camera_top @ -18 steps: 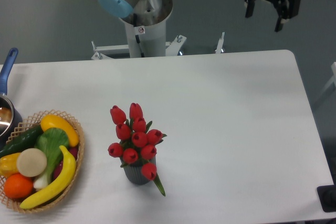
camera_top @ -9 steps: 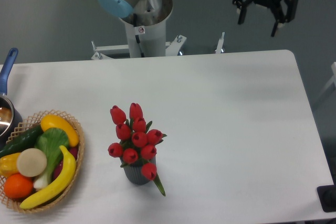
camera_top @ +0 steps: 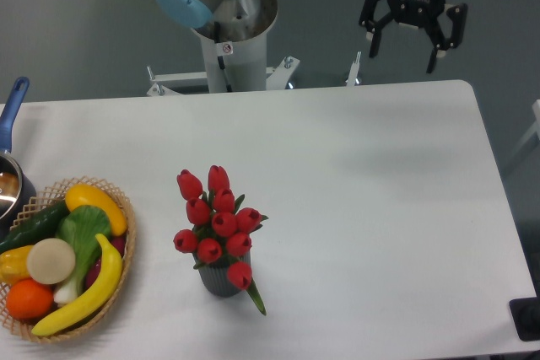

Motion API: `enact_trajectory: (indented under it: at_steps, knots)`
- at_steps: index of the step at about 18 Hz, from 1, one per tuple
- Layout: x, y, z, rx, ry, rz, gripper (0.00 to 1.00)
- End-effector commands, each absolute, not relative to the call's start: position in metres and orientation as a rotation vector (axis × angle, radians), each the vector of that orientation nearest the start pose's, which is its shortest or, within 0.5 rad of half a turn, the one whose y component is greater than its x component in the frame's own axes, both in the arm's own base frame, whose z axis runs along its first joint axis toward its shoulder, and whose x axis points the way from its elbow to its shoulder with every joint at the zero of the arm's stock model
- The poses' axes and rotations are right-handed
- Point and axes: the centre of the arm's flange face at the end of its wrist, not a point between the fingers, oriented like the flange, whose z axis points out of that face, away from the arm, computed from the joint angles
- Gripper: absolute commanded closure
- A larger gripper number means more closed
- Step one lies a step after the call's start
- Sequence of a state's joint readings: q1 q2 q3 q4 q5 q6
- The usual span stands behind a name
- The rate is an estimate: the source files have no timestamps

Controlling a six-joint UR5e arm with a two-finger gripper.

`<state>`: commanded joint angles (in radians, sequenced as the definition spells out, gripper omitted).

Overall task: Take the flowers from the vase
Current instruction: 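Move the open gripper down toward the red tulip stems in the vase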

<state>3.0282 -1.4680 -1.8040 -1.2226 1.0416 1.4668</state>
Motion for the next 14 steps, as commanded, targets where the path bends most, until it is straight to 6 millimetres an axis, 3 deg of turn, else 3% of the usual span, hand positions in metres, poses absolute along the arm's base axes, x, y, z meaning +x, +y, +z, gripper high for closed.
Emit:
enact_trajectory:
  at_steps: [8, 14]
  knots:
    - [-0.425, 0.308, 0.44, -2.441, 0.217, 0.06, 0.0]
    - [-0.424, 0.352, 0.42, -2.364, 0.338, 0.068, 0.0]
